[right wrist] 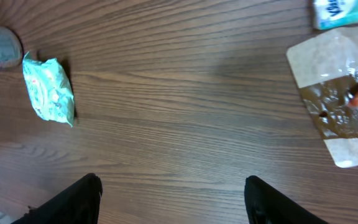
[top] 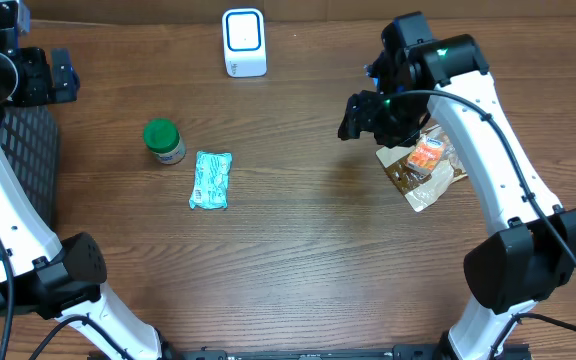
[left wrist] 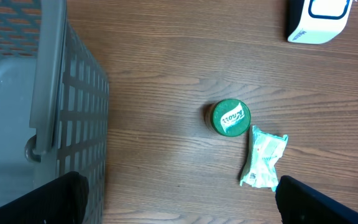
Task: Scan the item barcode
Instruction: 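Move the right gripper left over the light-green tissue pack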
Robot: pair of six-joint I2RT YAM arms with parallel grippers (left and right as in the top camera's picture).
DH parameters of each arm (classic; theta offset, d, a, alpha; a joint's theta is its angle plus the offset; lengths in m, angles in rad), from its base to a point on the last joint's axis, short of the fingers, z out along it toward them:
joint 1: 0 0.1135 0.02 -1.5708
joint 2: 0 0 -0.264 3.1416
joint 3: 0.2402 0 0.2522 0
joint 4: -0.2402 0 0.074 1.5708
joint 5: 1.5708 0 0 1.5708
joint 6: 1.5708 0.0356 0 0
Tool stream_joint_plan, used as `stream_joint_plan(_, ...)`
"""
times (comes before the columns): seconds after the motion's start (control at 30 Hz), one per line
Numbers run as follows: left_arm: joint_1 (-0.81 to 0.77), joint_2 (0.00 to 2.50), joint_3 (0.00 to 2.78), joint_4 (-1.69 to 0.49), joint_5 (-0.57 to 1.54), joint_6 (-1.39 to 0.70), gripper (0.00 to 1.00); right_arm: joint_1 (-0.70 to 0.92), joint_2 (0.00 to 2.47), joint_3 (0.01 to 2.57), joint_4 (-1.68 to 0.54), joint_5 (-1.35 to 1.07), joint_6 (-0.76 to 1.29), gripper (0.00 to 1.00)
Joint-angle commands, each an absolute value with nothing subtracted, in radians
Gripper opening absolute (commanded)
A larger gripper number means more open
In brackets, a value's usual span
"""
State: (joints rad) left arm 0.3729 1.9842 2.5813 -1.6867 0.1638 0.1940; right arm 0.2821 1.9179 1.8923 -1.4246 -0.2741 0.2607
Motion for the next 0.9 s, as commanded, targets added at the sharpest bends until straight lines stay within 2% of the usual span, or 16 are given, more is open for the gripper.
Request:
stream_joint_plan(0.0, 0.372, 1.982, 2.585, -1.687, 0.175, 0.202, 1.00, 0.310, 1.910, 1.903, -1.414, -0.282, 0.253, 0.72)
stream_joint_plan(0.3, 0.372, 1.982, 2.585, -1.687, 0.175, 0.202, 1.00, 0.348, 1.922, 1.882, -1.389, -0.283, 0.254, 0.75)
stream_joint_plan(0.87, 0.372, 1.982, 2.585, -1.687, 0.175, 0.202, 1.00, 0.355, 1.929, 1.867, -1.333, -0.294, 0.261, 0.74)
